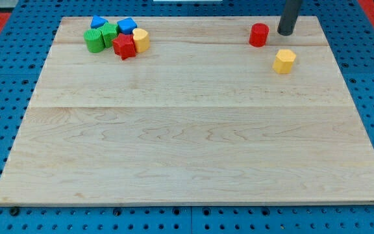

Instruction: Move the blue cube slightly left and down

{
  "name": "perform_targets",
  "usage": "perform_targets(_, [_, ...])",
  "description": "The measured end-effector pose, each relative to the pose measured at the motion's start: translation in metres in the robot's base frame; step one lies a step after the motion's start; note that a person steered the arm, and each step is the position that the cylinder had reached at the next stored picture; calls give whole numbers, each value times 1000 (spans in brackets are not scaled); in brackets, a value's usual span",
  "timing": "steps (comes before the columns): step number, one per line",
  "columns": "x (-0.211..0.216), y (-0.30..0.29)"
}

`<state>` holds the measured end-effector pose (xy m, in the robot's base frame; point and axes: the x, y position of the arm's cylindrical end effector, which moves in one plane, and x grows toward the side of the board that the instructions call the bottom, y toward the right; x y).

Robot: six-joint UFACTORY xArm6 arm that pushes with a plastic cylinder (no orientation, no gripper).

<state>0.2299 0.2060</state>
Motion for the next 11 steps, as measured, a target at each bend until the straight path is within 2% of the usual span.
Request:
perform_targets(1, [1, -68])
perform_targets(3, [-9, -115])
perform_targets(4, [-14, -223])
perform_targets(5, [-16, -297])
perform_targets(6, [-18, -307])
perform_targets(7, [-26, -355])
perform_targets(8, [-8, -377])
perform_targets(10, [44, -316])
perform_targets(11, [48, -266])
